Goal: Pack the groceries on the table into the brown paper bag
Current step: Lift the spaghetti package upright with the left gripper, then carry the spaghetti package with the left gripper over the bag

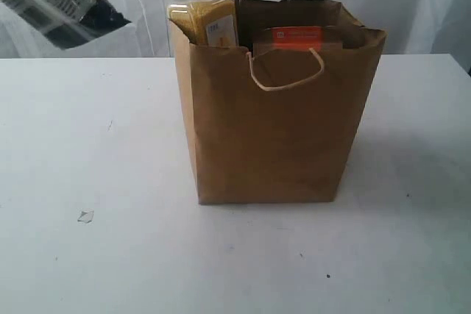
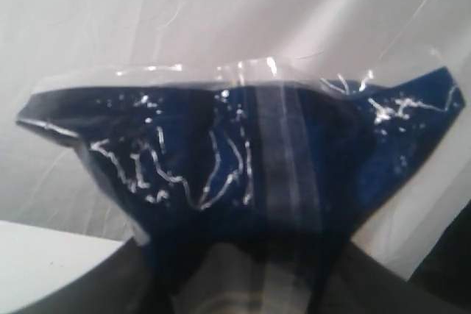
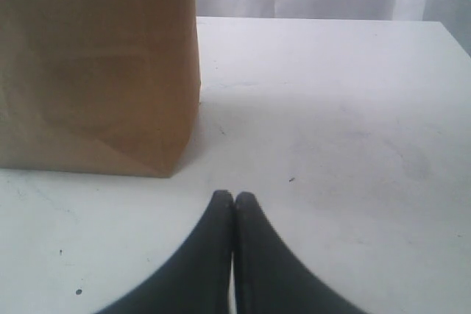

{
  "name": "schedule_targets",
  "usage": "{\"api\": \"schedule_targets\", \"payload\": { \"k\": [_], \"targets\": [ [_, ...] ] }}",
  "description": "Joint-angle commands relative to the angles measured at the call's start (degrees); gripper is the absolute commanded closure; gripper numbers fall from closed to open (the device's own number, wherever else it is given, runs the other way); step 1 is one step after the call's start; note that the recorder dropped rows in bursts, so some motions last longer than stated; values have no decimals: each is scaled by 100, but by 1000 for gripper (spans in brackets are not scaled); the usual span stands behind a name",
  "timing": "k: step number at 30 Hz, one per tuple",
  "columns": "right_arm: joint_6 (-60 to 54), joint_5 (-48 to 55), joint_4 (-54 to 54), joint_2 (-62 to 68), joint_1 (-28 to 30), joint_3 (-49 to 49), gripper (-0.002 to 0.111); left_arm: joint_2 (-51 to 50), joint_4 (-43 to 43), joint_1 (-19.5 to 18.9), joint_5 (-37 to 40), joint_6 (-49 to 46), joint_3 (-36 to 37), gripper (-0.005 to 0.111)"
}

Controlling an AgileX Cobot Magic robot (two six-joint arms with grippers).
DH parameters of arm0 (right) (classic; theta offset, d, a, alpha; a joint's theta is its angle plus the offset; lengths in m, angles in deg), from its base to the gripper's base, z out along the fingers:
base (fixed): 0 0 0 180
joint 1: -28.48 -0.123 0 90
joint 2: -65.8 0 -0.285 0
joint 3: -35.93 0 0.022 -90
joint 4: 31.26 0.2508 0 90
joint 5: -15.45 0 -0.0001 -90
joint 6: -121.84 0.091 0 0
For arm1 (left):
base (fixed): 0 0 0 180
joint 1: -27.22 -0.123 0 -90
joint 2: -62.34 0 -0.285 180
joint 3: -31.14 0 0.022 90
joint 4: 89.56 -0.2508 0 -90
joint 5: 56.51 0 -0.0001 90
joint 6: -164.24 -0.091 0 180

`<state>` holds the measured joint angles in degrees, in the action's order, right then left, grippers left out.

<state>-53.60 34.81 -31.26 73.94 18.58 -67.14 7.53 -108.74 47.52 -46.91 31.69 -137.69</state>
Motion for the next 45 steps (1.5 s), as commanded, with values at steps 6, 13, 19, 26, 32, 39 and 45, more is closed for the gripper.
{"api": "schedule_targets", "payload": {
  "k": [6, 13, 19, 26, 32, 39, 45],
  "targets": [
    [19, -15, 0, -35, 20, 29, 108, -190, 76, 509, -1561, 180, -170, 107],
    [19, -15, 0, -35, 20, 29, 108, -339, 76, 684, -2126, 384, -186, 107],
    [19, -15, 0, -35, 20, 29, 108, -536, 54, 684, -2682, 662, -199, 107],
    [19, -15, 0, -35, 20, 29, 108, -849, -273, 1081, -3158, 828, -202, 107],
    [19, -15, 0, -35, 20, 29, 108, -1356, -431, 1435, -3424, 803, -327, 107],
    [19, -15, 0, -35, 20, 29, 108, -2115, -1167, 1715, -3356, 826, -1203, 107],
    [19, -15, 0, -35, 20, 29, 108, -2664, -1263, 1918, -3356, 824, -1685, 107]
  ]
}}
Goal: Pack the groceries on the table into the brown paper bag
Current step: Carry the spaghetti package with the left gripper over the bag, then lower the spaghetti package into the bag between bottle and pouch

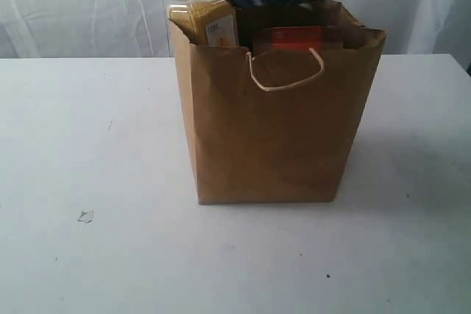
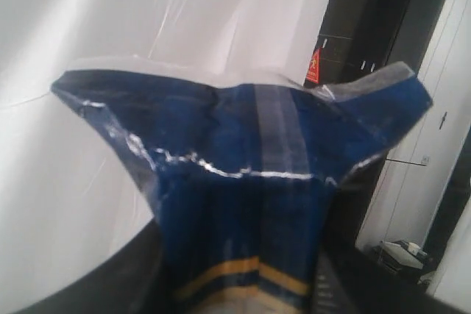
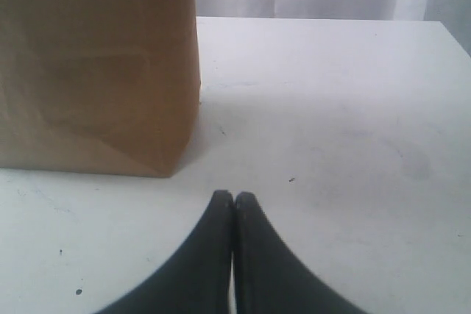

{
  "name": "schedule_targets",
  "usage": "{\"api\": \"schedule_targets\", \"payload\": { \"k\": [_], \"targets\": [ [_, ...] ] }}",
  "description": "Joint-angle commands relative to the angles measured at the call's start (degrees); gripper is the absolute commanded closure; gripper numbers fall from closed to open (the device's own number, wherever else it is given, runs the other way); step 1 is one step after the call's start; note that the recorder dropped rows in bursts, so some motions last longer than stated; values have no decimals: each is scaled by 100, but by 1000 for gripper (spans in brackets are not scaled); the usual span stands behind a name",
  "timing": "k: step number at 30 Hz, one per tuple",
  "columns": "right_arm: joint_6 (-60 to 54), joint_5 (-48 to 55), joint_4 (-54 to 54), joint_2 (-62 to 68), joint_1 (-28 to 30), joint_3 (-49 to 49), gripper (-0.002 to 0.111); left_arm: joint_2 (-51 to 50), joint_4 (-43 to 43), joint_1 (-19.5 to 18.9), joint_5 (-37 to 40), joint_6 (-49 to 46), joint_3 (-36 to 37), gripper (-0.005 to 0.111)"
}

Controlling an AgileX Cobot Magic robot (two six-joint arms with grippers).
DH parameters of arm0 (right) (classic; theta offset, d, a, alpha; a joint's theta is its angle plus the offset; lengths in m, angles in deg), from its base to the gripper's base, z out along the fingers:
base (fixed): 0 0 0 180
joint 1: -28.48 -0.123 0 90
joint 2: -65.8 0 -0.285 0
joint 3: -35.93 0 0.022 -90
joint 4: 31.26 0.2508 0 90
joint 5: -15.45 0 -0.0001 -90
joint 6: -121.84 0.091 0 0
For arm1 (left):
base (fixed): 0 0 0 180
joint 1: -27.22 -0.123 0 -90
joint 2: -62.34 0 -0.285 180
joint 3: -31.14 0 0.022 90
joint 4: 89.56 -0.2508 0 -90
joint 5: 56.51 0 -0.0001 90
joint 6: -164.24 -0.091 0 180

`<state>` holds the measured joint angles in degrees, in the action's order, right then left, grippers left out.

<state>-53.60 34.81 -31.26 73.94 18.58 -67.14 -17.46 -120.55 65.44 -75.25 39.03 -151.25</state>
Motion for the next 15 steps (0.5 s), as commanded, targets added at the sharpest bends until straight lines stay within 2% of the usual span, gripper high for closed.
{"api": "schedule_targets", "payload": {
  "k": [1, 15],
  "targets": [
    [19, -15, 0, -35, 20, 29, 108, -249, -92, 138, -522, 90, -385, 107],
    [19, -15, 0, -35, 20, 29, 108, -877, -89, 138, -518, 90, -459, 107]
  ]
}}
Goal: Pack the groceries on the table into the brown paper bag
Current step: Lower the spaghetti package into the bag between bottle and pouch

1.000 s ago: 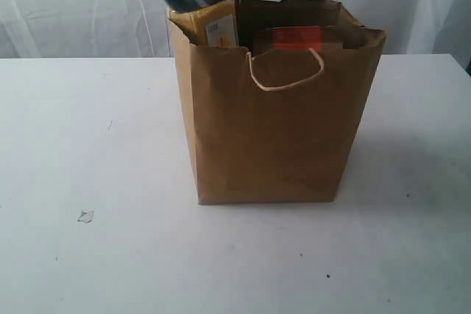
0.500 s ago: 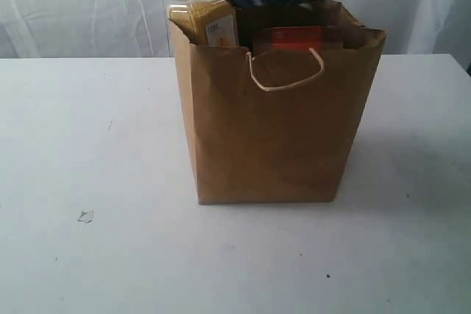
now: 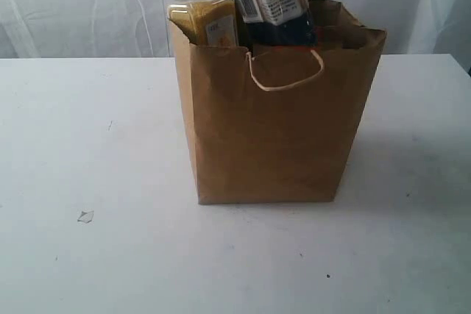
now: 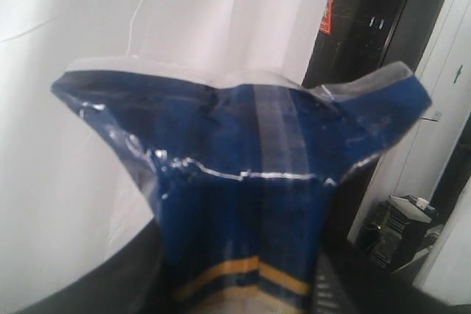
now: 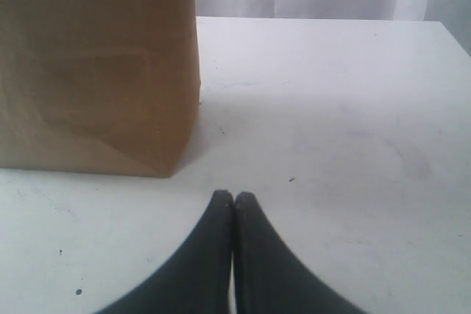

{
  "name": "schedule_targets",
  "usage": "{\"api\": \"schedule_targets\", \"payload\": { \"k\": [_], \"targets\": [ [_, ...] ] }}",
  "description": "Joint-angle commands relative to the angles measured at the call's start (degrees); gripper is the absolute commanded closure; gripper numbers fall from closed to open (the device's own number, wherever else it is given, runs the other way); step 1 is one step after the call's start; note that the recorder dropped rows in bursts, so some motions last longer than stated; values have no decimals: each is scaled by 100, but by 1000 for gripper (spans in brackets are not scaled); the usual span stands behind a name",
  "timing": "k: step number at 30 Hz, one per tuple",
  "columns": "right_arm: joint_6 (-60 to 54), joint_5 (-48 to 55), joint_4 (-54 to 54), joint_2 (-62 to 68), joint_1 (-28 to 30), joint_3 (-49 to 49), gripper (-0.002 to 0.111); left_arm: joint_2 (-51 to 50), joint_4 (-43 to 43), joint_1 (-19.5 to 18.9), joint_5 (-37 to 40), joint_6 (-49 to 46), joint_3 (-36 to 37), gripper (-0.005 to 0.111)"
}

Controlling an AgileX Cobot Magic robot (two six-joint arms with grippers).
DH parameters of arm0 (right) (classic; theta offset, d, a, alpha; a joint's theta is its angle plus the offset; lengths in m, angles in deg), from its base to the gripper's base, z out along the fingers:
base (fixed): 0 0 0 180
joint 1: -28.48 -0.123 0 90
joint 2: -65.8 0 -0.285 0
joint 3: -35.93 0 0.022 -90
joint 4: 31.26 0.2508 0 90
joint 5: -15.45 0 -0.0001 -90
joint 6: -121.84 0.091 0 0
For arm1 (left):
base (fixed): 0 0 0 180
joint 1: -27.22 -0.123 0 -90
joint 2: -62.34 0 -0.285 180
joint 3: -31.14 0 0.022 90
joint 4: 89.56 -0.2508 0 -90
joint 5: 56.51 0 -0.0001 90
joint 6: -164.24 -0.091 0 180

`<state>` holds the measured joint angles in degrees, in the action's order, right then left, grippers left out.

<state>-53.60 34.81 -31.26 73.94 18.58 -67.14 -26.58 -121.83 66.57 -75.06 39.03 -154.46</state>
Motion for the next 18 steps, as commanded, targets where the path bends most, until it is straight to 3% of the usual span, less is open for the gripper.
{"api": "schedule_targets", "payload": {
  "k": [1, 18],
  "targets": [
    [19, -15, 0, -35, 20, 29, 108, -13, 48, 25, -536, 90, -139, 107],
    [19, -15, 0, -35, 20, 29, 108, -496, 90, 25, -542, 201, -694, 107]
  ]
}}
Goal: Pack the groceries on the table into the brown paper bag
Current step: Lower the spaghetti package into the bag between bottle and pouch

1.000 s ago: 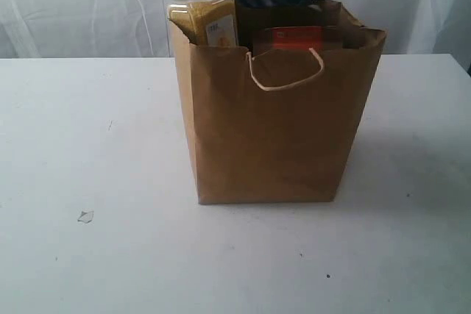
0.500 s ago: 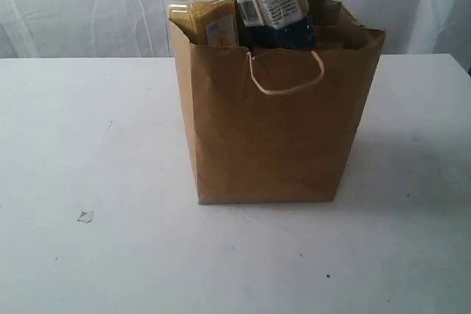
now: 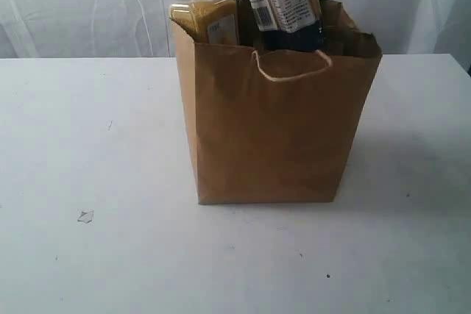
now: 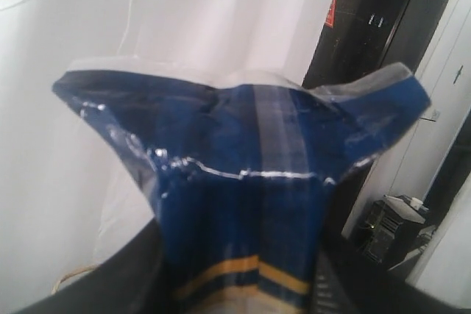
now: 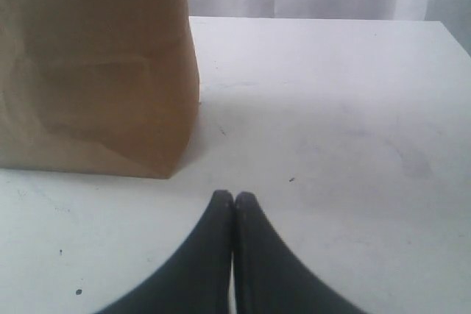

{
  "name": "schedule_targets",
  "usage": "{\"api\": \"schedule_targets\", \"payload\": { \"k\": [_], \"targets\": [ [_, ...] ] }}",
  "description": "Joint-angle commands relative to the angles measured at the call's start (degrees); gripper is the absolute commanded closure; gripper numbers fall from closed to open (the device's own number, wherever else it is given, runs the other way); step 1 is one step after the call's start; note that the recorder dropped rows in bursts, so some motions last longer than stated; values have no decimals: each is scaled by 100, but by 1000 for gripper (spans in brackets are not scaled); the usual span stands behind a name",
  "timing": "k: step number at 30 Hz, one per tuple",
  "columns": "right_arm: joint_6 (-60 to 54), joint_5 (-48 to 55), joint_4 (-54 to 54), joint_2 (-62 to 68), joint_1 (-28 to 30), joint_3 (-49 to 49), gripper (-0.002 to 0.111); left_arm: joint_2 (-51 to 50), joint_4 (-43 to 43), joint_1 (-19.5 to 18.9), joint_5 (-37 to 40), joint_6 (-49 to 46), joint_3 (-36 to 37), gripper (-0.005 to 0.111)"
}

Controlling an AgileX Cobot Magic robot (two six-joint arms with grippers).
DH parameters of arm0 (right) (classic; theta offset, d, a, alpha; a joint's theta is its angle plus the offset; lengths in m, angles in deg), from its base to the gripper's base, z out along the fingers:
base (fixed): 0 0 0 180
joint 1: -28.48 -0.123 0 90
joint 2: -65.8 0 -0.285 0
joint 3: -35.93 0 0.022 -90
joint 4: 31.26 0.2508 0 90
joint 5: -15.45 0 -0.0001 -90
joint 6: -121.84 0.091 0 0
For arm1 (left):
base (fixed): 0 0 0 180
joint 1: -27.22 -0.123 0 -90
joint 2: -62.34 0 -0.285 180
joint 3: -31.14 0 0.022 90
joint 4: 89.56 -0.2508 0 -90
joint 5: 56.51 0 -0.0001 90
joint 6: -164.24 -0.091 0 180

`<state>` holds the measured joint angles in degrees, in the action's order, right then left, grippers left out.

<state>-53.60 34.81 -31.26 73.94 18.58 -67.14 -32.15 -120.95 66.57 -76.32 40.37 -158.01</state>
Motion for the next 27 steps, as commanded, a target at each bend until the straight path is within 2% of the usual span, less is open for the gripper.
{"api": "schedule_targets", "payload": {
  "k": [1, 4, 8, 20, 27],
  "targets": [
    [19, -15, 0, -35, 20, 29, 108, 37, 2, 25, -415, 67, -394, 107],
    [19, -15, 0, -35, 20, 29, 108, -1, -11, 25, -388, 67, -445, 107],
    [19, -15, 0, -35, 20, 29, 108, 0, -97, 85, 15, 107, -445, 107],
    [19, -15, 0, -35, 20, 29, 108, -287, -79, 145, 38, 202, -434, 107],
    [19, -15, 0, -35, 20, 29, 108, -387, -138, 365, 197, 215, -434, 107]
  ]
}}
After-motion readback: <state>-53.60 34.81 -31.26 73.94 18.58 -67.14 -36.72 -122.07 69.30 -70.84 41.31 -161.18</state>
